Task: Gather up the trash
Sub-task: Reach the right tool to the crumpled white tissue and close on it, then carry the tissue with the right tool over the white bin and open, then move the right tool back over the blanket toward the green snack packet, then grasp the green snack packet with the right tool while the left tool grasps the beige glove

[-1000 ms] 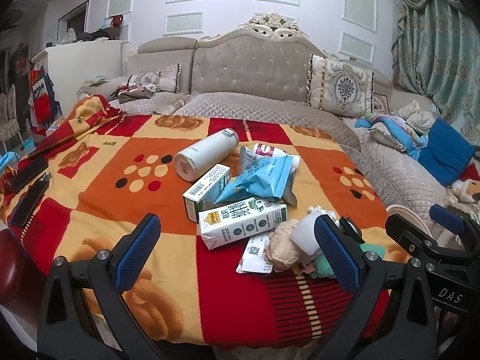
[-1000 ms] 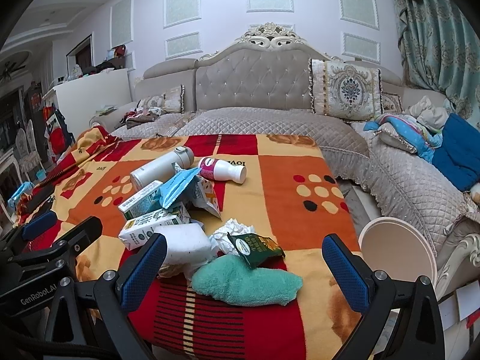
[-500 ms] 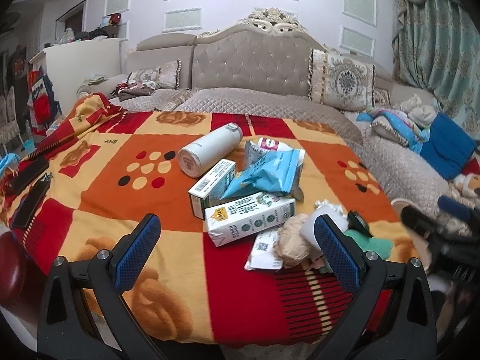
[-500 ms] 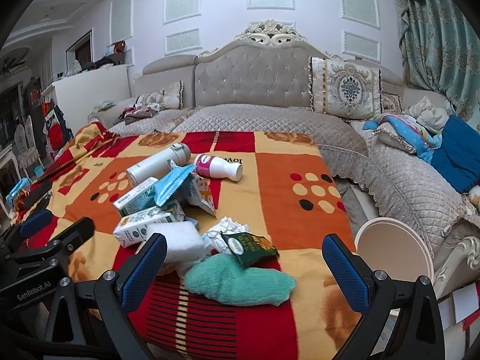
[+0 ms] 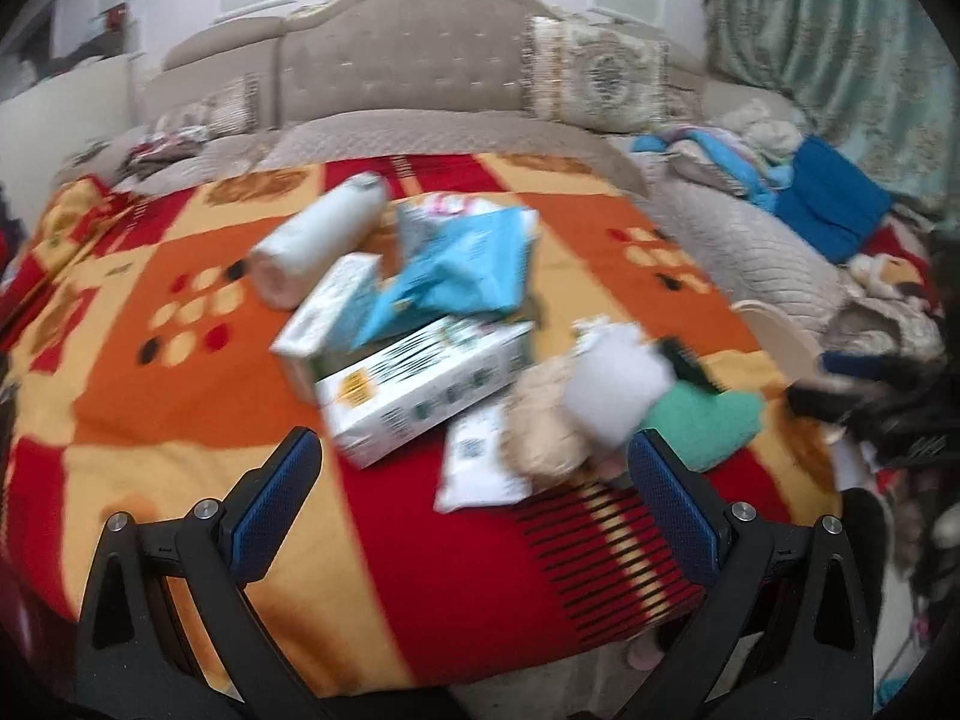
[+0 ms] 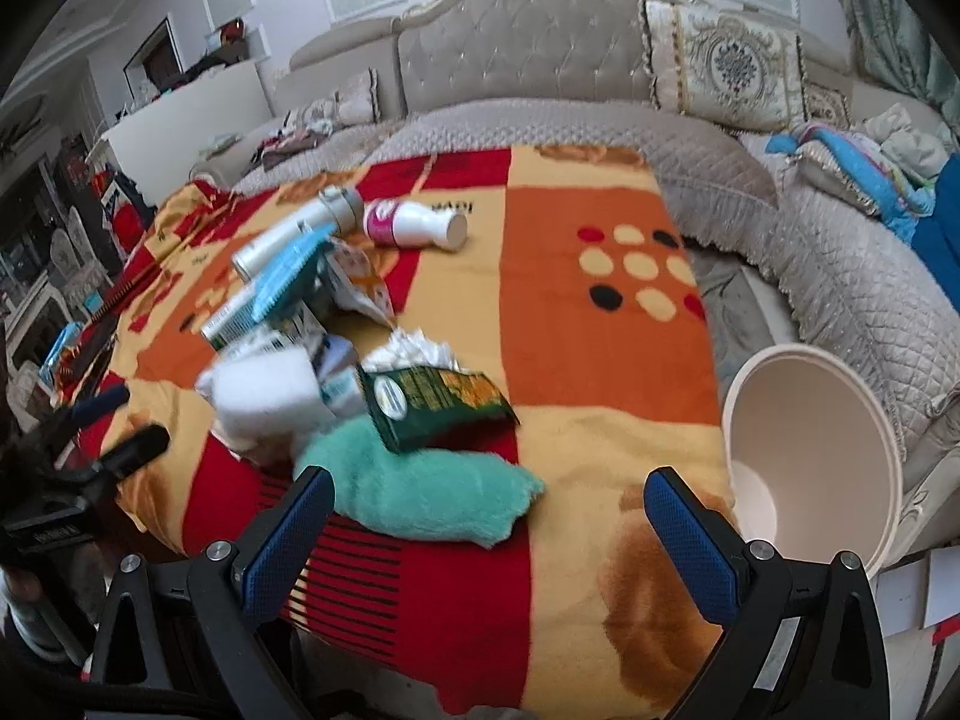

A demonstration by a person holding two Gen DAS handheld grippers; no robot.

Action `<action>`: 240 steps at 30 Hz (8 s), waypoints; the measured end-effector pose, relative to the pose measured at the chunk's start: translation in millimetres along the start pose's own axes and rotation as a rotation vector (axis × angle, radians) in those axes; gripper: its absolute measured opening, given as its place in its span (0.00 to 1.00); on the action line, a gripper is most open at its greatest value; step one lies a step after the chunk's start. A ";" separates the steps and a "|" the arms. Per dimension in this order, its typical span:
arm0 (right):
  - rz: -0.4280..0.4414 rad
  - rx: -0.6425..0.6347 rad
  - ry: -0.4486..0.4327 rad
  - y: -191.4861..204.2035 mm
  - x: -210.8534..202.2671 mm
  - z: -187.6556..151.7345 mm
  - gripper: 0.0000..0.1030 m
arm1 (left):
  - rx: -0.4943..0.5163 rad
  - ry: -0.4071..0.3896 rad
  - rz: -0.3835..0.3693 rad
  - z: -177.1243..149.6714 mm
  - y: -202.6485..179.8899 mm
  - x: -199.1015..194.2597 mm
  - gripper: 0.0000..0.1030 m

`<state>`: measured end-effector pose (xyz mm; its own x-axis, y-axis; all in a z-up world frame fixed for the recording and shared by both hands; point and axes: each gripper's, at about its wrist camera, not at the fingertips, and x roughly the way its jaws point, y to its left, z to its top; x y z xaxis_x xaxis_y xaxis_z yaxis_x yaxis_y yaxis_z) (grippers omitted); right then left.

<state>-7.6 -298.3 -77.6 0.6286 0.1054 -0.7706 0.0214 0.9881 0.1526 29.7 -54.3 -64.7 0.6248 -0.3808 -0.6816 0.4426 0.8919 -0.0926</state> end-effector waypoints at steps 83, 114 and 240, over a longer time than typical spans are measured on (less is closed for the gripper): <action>0.252 -0.089 0.215 36.1 114.2 115.4 0.28 | -0.050 0.056 -0.079 50.6 18.0 13.4 0.37; -0.124 0.328 0.052 -262.6 6.8 8.5 0.28 | 0.184 0.174 -0.345 99.7 -283.8 130.2 0.39; 0.297 0.265 0.149 -29.9 88.7 62.1 0.28 | -0.145 0.107 -0.135 50.2 -12.6 32.5 0.21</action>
<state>95.8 -325.5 -112.0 0.5186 0.4154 -0.7473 0.0677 0.8513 0.5202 76.8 -90.2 -49.3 0.4905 -0.4781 -0.7286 0.4158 0.8632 -0.2864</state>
